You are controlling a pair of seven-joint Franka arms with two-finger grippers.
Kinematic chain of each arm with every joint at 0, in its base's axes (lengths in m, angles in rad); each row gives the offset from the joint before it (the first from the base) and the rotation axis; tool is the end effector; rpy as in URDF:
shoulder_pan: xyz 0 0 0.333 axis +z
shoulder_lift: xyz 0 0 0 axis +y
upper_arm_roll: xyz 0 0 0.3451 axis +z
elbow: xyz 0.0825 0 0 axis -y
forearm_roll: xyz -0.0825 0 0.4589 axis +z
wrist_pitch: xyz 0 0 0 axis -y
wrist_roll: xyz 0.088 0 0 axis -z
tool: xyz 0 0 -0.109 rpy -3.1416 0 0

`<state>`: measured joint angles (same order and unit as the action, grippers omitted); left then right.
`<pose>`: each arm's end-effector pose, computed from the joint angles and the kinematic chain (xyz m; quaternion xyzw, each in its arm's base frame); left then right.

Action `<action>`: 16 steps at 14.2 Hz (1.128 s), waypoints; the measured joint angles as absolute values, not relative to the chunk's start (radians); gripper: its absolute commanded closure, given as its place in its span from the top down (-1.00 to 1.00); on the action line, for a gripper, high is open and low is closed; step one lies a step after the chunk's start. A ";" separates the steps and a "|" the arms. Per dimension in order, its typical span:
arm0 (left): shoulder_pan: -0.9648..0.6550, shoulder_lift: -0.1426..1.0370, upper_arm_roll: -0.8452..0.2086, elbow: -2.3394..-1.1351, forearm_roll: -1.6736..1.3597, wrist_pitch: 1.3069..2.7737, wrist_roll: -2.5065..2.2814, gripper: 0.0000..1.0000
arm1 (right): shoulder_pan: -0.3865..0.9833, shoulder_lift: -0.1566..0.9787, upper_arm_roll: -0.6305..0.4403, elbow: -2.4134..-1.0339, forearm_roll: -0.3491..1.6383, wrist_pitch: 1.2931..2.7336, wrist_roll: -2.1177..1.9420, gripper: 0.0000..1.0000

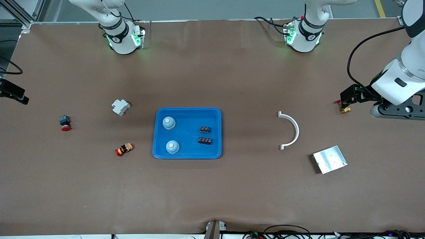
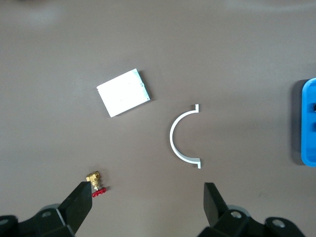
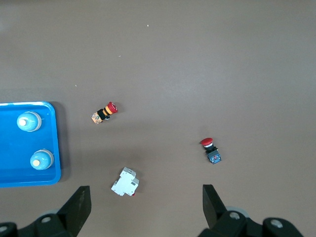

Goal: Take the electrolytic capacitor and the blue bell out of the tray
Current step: 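Move both grippers from rest toward the blue tray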

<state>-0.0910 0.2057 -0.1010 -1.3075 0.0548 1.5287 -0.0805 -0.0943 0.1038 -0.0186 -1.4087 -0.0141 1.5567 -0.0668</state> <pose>0.6839 -0.1184 0.6558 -0.9984 0.0532 -0.0105 0.0158 0.6595 -0.0756 0.6718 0.9995 -0.0232 0.0213 0.0100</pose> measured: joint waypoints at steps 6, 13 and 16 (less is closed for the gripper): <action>-0.092 0.206 -0.107 -1.308 0.053 1.529 -0.083 1.00 | -0.094 0.111 -0.016 -1.409 -0.014 1.558 -0.067 1.00; -0.096 0.206 -0.170 -1.321 0.053 1.470 -0.350 1.00 | -0.065 0.123 -0.008 -1.411 -0.005 1.553 -0.114 1.00; -0.096 0.206 -0.201 -1.326 0.021 1.462 -0.536 1.00 | -0.055 0.133 -0.008 -1.412 0.017 1.552 -0.114 1.00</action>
